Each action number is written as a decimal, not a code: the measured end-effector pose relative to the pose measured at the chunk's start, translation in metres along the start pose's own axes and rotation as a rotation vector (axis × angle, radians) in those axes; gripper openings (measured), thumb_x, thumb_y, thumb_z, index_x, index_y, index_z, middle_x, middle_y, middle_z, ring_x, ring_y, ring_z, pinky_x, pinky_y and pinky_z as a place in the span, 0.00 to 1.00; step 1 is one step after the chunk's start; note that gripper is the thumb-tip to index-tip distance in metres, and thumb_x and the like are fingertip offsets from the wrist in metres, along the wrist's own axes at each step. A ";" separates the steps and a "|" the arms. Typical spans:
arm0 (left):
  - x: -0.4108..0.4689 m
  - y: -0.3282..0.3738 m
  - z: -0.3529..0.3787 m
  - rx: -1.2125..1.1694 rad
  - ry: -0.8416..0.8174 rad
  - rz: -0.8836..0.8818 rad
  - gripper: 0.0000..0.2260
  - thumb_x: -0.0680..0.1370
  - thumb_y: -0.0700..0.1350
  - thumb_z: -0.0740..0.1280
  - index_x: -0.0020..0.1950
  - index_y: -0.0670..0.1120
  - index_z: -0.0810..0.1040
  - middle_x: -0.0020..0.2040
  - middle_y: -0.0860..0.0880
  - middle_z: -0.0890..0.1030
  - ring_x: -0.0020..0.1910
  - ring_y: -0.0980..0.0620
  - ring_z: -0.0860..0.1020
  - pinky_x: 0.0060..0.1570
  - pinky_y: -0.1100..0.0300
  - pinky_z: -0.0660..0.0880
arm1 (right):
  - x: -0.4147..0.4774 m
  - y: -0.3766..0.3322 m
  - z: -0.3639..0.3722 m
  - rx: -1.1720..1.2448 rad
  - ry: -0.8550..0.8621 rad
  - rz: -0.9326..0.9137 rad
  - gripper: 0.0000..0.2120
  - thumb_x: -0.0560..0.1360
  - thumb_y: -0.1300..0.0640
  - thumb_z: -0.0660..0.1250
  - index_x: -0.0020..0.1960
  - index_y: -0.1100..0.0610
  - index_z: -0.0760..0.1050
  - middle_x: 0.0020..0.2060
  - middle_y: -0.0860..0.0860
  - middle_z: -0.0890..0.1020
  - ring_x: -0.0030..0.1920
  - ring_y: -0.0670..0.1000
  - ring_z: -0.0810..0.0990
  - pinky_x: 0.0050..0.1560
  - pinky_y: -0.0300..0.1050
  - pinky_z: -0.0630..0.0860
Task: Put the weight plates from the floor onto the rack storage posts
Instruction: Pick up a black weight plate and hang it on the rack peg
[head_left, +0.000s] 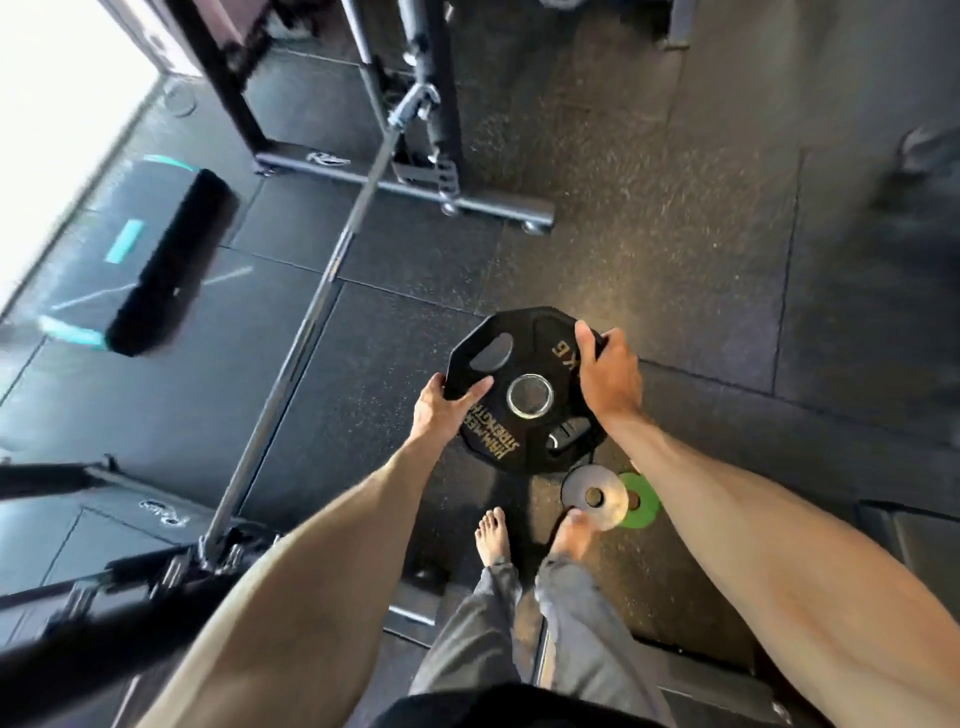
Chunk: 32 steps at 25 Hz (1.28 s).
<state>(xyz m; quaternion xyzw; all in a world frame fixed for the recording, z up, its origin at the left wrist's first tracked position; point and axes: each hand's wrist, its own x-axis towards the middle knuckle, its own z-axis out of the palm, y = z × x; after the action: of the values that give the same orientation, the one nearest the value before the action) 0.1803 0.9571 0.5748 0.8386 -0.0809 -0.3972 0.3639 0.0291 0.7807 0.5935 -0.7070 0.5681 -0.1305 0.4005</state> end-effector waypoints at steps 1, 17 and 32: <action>-0.011 -0.004 -0.014 -0.003 0.020 -0.007 0.36 0.60 0.73 0.72 0.58 0.49 0.77 0.55 0.49 0.83 0.55 0.48 0.81 0.58 0.47 0.78 | -0.012 -0.011 0.001 -0.016 -0.027 -0.007 0.26 0.80 0.35 0.55 0.52 0.59 0.72 0.50 0.60 0.81 0.54 0.62 0.79 0.49 0.52 0.71; -0.285 -0.251 -0.083 -0.640 0.670 -0.635 0.33 0.61 0.70 0.75 0.53 0.45 0.79 0.51 0.47 0.84 0.52 0.47 0.82 0.53 0.53 0.78 | -0.258 -0.076 0.142 -0.557 -0.892 -0.656 0.38 0.79 0.31 0.51 0.58 0.66 0.75 0.57 0.65 0.81 0.59 0.64 0.79 0.53 0.53 0.74; -0.529 -0.446 -0.059 -1.164 1.152 -0.920 0.37 0.64 0.73 0.71 0.55 0.42 0.78 0.54 0.44 0.82 0.53 0.44 0.81 0.50 0.54 0.77 | -0.614 -0.051 0.231 -0.721 -1.315 -1.362 0.41 0.78 0.30 0.51 0.56 0.68 0.77 0.57 0.65 0.81 0.61 0.64 0.78 0.59 0.55 0.74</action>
<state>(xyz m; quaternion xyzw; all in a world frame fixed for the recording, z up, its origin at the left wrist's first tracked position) -0.2000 1.5360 0.6201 0.5419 0.6624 -0.0035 0.5173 0.0156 1.4359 0.6470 -0.8910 -0.2839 0.2634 0.2368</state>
